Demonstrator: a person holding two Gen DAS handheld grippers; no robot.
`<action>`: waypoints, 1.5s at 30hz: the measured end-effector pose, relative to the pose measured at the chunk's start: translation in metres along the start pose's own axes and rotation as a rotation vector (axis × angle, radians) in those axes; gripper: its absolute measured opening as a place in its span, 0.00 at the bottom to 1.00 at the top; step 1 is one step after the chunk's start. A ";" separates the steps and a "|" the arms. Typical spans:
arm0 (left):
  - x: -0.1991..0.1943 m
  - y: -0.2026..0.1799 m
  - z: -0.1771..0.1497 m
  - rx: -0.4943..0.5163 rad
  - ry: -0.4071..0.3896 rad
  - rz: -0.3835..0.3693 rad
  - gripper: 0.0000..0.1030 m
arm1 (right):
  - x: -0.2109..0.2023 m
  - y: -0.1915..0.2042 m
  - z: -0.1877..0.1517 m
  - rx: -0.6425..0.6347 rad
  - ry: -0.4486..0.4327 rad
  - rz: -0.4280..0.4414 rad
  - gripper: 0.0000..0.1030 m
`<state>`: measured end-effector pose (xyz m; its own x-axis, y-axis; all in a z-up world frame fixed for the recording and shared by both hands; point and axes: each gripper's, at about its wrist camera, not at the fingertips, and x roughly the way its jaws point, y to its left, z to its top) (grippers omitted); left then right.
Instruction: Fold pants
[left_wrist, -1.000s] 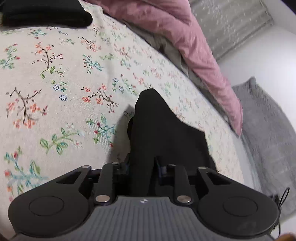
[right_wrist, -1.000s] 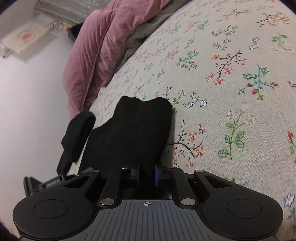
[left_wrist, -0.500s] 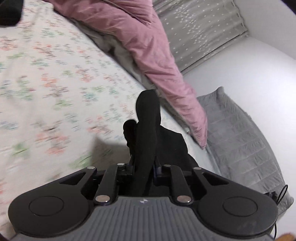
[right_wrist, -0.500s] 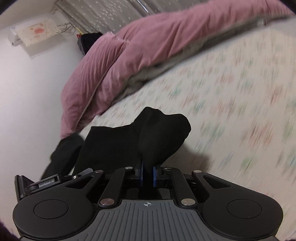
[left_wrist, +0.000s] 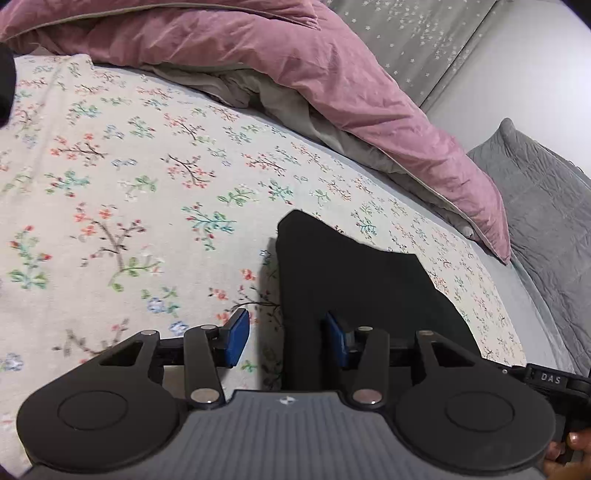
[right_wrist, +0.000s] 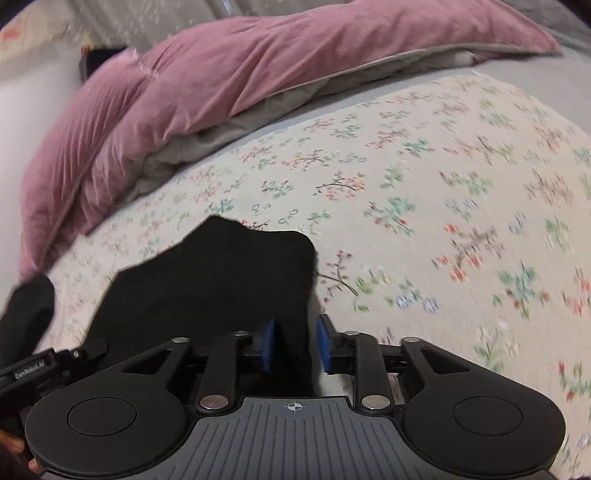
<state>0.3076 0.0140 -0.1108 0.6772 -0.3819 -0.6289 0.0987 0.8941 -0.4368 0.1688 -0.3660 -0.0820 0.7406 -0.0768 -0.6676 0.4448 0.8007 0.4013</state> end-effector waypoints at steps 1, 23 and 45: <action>-0.004 0.001 0.000 0.007 0.005 0.009 0.65 | -0.004 -0.004 -0.002 0.017 -0.001 0.011 0.34; -0.121 -0.102 -0.103 0.267 0.071 0.205 1.00 | -0.148 0.011 -0.088 -0.144 -0.043 -0.109 0.81; -0.160 -0.142 -0.143 0.227 0.122 0.347 1.00 | -0.185 0.063 -0.142 -0.340 -0.055 -0.235 1.00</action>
<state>0.0807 -0.0851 -0.0405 0.6090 -0.0622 -0.7907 0.0473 0.9980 -0.0421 -0.0118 -0.2168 -0.0222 0.6685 -0.3051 -0.6782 0.4198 0.9076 0.0055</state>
